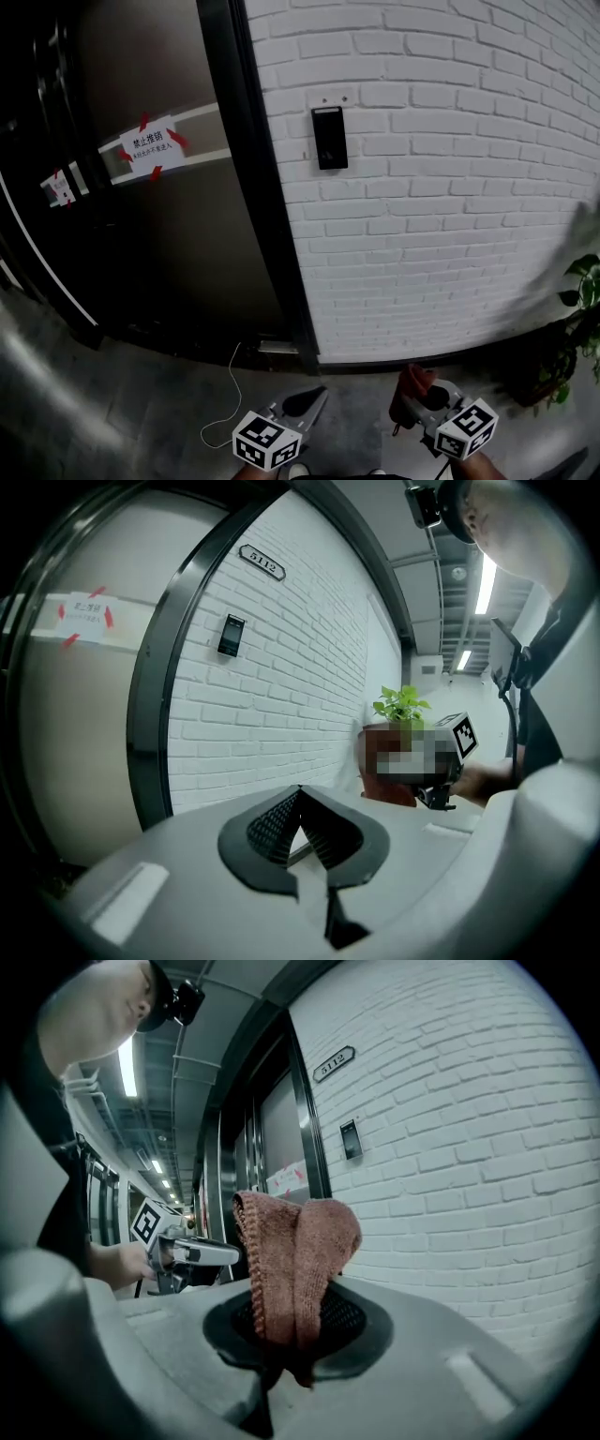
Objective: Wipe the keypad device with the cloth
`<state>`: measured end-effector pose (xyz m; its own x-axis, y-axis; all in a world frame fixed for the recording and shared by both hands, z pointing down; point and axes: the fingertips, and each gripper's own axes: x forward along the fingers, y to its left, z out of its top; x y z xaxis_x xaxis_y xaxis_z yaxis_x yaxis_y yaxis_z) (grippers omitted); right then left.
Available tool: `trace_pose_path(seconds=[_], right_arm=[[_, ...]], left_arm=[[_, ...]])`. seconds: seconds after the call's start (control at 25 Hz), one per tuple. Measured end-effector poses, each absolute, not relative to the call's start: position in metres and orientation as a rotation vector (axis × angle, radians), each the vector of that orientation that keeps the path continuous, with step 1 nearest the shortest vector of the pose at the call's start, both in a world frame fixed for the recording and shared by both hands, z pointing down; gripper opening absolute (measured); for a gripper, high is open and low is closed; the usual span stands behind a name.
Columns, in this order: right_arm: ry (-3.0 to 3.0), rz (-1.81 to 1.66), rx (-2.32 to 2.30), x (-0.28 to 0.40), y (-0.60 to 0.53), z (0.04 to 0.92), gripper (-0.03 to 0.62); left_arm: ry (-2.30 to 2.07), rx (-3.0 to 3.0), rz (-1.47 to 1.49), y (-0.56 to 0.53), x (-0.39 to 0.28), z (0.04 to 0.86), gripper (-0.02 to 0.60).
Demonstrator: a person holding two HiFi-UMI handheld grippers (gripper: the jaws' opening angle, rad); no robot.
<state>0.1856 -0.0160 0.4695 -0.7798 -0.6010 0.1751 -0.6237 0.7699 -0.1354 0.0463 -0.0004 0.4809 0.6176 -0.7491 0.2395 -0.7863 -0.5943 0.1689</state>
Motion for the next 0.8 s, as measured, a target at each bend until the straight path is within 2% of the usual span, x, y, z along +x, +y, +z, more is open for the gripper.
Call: trace_pose_path(seconds=[0.36,0.8], right_arm=[[-2.815,0.236,1.075,0.139,-0.01,0.47,0.052],[-2.775,0.254,1.126,0.125,-0.01,0.476,0.051]], left_arm=[[-1.185,2.622,0.234,0.001,0.003,0.484,0.017],[-1.143,2.627,0.169,-0.005,-0.012,0.482,0.017]])
